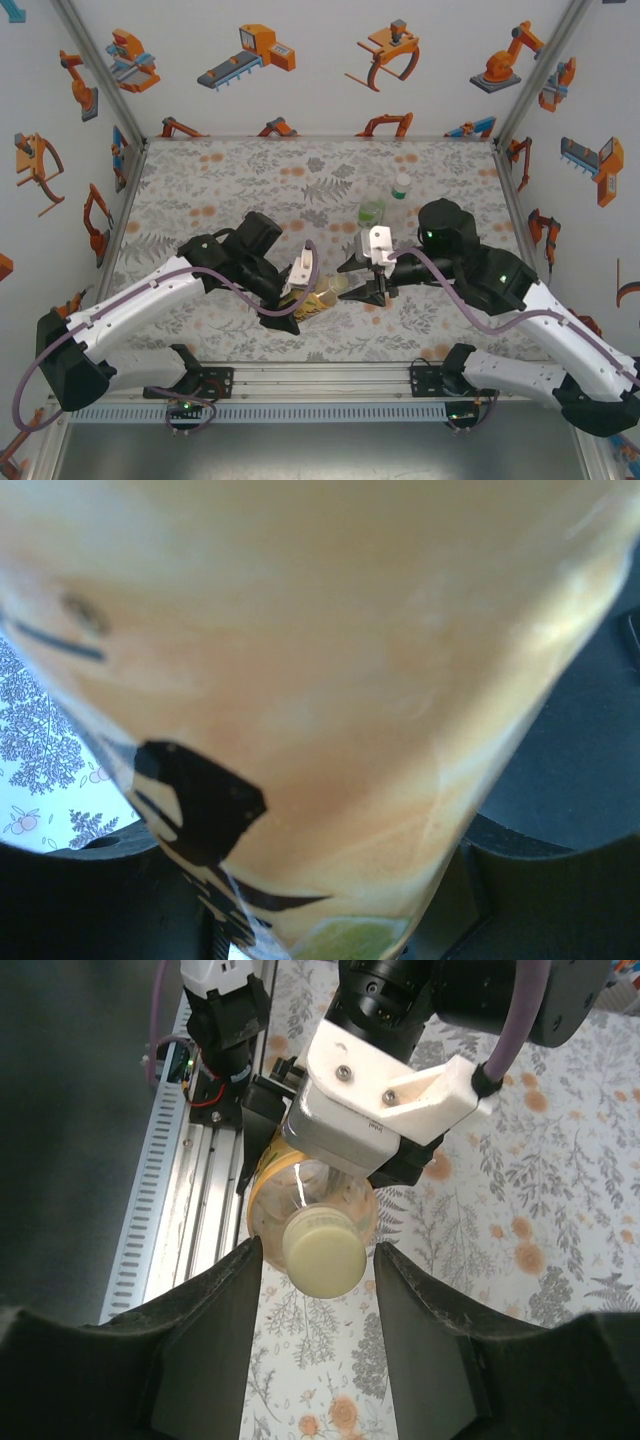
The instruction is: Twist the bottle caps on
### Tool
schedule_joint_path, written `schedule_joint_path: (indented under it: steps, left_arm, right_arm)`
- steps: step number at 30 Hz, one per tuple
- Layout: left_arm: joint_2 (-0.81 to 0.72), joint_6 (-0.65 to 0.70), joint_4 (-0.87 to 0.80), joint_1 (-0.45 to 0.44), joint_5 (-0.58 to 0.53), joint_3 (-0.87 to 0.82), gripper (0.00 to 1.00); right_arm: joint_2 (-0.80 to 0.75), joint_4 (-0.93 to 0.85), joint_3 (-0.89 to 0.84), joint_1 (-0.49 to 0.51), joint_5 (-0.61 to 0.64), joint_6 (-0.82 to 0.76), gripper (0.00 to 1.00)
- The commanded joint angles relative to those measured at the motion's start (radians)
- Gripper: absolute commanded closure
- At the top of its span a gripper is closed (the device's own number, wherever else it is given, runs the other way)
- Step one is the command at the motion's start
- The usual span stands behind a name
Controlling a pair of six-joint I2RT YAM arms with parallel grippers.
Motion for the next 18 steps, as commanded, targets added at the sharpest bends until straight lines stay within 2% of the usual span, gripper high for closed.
schedule_joint_path:
  steps: [1, 6, 11, 16, 18]
  left_arm:
    - [0.0, 0.029, -0.021, -0.005, 0.042, 0.023, 1.0]
    - [0.001, 0.032, -0.021, -0.005, 0.041, 0.023, 1.0]
    - [0.009, 0.029, -0.02, -0.005, 0.034, 0.029, 1.0]
    - [-0.011, 0.006, 0.024, -0.005, -0.052, 0.02, 1.0]
    - [-0.041, -0.027, 0.093, -0.005, -0.121, -0.004, 1.0]
  right_arm:
    - [0.002, -0.005, 0.014, 0.004, -0.04, -0.016, 0.55]
    - [-0.002, 0.001, 0.008, 0.004, -0.039, -0.015, 0.61]
    - [0.003, 0.006, 0.006, 0.004, -0.034, 0.014, 0.71]
    - [0.005, 0.031, -0.009, 0.004, 0.043, 0.111, 0.77]
    - [0.002, 0.06, -0.029, 0.004, 0.105, 0.189, 0.81]
